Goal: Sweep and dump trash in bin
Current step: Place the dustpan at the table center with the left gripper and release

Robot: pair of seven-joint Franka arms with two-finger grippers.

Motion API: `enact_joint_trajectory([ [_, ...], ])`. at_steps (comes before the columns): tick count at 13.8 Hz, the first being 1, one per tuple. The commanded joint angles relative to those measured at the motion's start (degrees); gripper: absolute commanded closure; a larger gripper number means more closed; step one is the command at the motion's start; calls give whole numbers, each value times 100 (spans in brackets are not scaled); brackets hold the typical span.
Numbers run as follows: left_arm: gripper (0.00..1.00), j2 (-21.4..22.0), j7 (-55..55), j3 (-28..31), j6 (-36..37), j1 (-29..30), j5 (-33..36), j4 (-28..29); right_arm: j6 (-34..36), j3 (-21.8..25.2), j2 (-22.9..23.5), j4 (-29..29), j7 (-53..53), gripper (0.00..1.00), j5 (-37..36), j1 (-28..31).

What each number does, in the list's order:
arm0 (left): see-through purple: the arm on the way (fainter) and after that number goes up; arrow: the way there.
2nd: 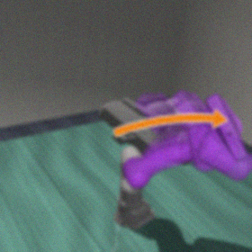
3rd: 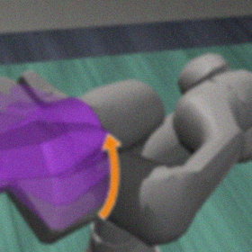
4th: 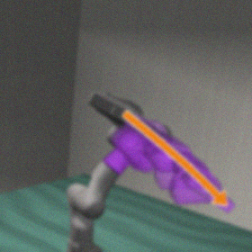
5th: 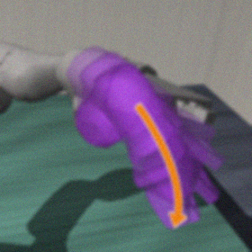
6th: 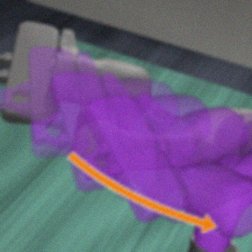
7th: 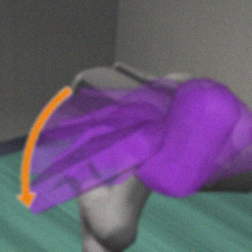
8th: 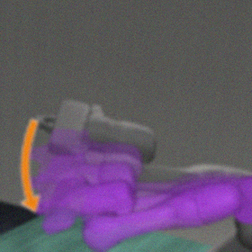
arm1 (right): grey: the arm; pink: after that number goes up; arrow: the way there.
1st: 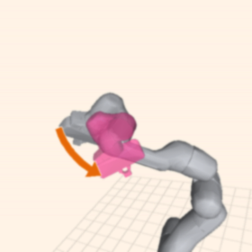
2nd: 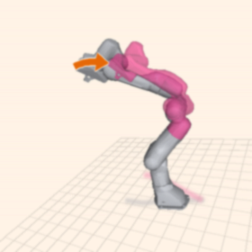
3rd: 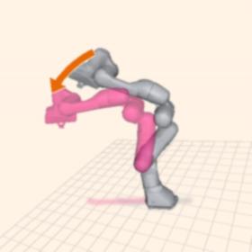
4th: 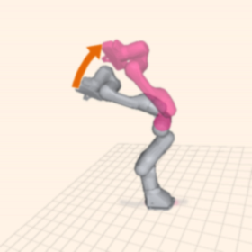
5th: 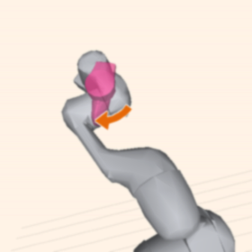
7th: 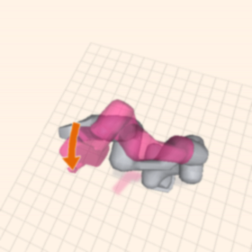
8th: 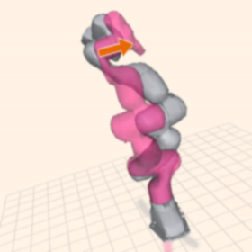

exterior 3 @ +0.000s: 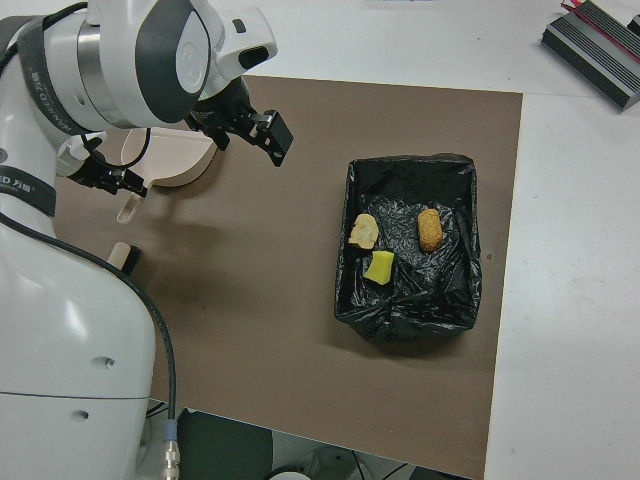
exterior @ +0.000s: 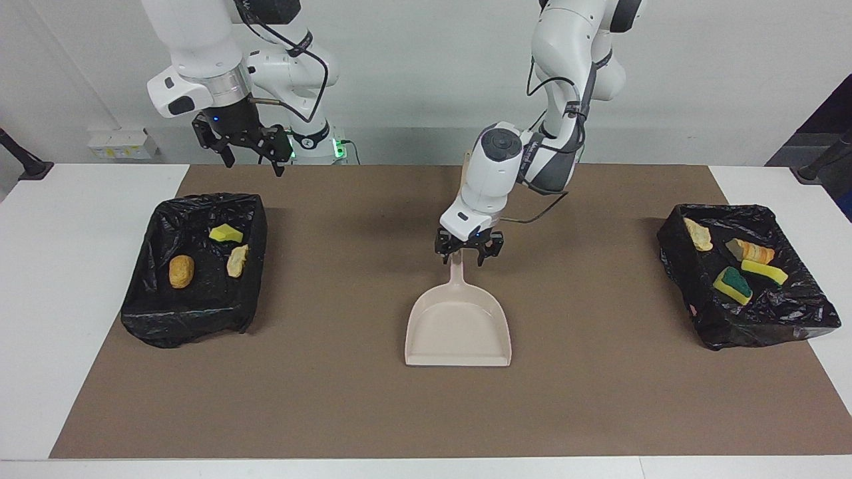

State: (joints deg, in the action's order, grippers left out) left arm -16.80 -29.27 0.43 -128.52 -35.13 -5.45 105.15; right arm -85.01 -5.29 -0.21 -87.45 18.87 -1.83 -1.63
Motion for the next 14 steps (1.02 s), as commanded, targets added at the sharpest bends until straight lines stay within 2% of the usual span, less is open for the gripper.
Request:
enact_joint_trajectory([
  [1,0,343,44,71,441,260,17,23,-77,63,-120,-123,-209,0,104,-4],
  [9,0,1652,2326,72,2681,2121,18,146,-42,36,-32,70,-499,0,236,5],
  [14,0,2180,3206,72,2999,3080,166,410,-33,36,-32,53,-508,0,236,14],
])
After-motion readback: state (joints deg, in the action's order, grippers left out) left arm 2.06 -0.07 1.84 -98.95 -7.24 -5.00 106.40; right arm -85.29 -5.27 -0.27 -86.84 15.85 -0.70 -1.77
